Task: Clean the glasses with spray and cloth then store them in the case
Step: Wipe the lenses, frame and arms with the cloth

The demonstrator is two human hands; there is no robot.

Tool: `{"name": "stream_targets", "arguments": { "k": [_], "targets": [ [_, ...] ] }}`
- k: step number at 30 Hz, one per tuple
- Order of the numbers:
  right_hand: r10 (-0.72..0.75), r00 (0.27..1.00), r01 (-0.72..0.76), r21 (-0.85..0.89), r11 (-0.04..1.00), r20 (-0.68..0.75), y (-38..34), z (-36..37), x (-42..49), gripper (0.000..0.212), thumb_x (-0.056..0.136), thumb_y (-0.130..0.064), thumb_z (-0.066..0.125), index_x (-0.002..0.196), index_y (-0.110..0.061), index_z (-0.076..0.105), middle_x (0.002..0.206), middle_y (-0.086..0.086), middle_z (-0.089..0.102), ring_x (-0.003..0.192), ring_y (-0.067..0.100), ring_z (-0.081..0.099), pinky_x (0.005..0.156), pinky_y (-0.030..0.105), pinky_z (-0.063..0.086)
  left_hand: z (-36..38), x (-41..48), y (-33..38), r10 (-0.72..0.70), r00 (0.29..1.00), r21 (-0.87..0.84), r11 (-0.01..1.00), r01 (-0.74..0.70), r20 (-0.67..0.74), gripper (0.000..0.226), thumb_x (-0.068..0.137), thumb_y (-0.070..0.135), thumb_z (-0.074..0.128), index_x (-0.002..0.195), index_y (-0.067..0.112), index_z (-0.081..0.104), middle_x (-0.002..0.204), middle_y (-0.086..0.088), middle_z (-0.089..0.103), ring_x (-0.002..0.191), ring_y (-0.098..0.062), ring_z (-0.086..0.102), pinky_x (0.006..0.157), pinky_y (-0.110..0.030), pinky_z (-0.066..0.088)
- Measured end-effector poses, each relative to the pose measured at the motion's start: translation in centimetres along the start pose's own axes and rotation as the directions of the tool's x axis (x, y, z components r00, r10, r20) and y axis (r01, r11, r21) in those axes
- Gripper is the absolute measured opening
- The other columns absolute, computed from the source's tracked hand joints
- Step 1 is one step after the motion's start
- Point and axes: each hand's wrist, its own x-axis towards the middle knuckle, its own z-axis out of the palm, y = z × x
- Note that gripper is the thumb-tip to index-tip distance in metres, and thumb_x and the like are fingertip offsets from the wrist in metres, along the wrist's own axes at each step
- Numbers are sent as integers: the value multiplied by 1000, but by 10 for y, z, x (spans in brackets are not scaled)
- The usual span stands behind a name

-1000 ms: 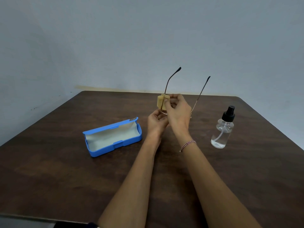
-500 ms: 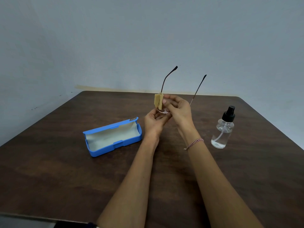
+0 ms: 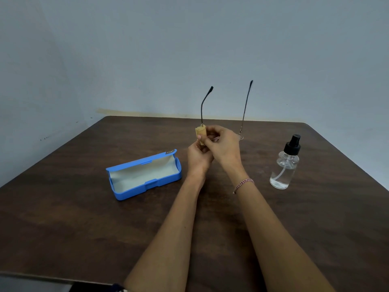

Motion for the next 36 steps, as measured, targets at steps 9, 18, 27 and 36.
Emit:
{"name": "stream_targets", "arguments": {
  "k": [9,18,27,36],
  "targets": [
    [104,990,-83,207,975,-92,0,-7,4,21,78,-22,74,97,-13,70,81,-6,68,82,7,65,76,17,52,-3,-1,0,-4,992,-100,995,17,127,19,84,0,62,97,14,66,90,0,71,89,-7,68,78,-21,55],
    [21,1000,-21,-15,1000,17,-3,-4,0,30,73,-21,79,101,-17,71,82,-9,69,80,1,64,78,15,51,-5,-4,5,21,999,-66,998,-22,-25,19,84,-1,61,89,16,66,82,4,68,81,-4,65,70,-15,53],
    [-4,995,3,-13,1000,-100,-7,-4,0,26,77,-26,75,100,-16,70,86,-7,71,81,-1,63,79,18,52,1,-9,9,35,999,-67,997,-34,12,18,87,4,61,91,21,65,86,4,68,85,-4,66,79,-20,54],
    [127,988,-94,307,947,-87,-5,-4,1,26,75,-19,76,99,-11,70,82,-7,70,81,5,67,77,22,55,0,-10,9,73,997,-104,992,-76,-34,21,82,-1,66,87,19,68,82,4,70,79,-1,68,69,-14,52]
  ]
}}
